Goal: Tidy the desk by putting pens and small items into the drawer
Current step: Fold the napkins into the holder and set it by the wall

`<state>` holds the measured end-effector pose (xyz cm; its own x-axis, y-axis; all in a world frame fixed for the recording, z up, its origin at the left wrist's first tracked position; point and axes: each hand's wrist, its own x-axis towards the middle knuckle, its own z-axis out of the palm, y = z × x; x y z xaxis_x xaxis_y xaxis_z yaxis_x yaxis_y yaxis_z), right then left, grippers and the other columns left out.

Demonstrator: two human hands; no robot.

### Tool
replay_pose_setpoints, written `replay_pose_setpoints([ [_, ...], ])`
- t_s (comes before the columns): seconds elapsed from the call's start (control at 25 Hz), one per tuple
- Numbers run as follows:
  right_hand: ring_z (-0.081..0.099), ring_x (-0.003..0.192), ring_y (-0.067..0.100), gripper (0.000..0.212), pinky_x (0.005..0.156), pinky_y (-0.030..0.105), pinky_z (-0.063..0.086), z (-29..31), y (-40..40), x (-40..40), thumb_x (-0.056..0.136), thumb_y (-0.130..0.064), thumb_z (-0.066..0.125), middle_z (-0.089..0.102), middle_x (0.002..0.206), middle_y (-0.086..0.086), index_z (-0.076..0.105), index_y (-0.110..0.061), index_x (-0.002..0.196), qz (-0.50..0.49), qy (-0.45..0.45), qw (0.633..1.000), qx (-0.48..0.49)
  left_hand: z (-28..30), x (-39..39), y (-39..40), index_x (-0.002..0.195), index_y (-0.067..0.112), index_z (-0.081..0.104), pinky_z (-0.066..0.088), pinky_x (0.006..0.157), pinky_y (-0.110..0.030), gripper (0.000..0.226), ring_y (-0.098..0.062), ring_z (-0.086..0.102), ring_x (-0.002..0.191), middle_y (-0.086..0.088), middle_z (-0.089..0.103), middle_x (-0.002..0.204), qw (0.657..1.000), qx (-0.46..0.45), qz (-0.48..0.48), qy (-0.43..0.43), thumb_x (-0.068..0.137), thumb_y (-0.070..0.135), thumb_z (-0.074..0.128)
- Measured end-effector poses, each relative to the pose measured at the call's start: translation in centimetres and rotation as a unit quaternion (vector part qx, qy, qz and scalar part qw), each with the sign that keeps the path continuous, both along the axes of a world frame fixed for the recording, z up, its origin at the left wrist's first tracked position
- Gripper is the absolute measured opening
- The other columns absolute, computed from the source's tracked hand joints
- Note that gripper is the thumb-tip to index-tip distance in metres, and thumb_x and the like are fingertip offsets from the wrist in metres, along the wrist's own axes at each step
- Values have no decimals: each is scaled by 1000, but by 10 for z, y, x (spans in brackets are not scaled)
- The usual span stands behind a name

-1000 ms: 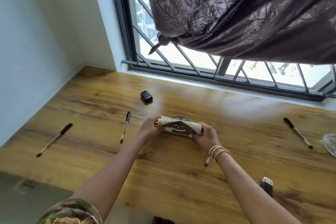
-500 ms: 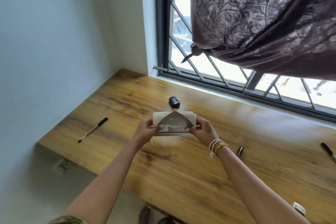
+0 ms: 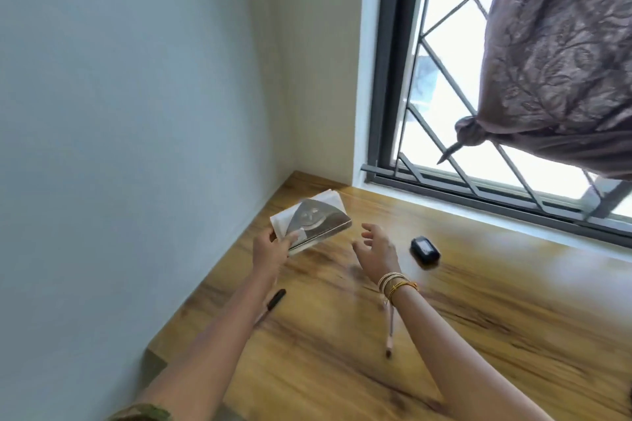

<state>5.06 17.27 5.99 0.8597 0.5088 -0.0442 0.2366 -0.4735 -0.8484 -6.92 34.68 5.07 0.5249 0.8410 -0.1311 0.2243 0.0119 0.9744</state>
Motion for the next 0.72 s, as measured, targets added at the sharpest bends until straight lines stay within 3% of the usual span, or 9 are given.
replay_pose_setpoints([
  [0.12,55,118,25,46,100,35,44,-12,36,-1,89,-23,58,58,129,11,48,-16,133,31,-2,997,-64,-2,13,36,105,13,68,55,75,-33,27,-17,67,85,-2,72,96,999,11,51,2,80,19,76],
  [0.24,52,120,28,45,99,35,43,-26,50,0,88,-23,53,53,132,8,48,-15,133,70,-37,984,-157,-2,29,54,99,16,67,50,70,-27,20,-14,66,81,2,71,90,996,4,93,2,81,19,75],
  [0.4,54,105,27,31,88,33,46,-50,46,-7,87,-28,46,56,113,6,58,-14,111,106,-186,947,-241,-6,56,62,102,7,66,48,68,-30,23,-25,66,86,-6,71,95,987,38,146,57,85,22,70],
  [0.56,56,93,25,31,78,32,50,-53,50,-11,73,-30,48,58,99,6,60,-15,97,104,-245,930,-254,-13,78,70,106,5,63,54,78,-38,27,-31,66,93,-10,70,104,981,50,174,72,87,24,68],
  [0.72,55,88,23,28,74,32,50,-54,50,-10,71,-32,49,57,95,4,58,-16,93,100,-263,925,-255,-19,94,76,105,1,61,47,72,-32,24,-33,65,96,-15,69,106,977,78,183,75,89,19,66],
])
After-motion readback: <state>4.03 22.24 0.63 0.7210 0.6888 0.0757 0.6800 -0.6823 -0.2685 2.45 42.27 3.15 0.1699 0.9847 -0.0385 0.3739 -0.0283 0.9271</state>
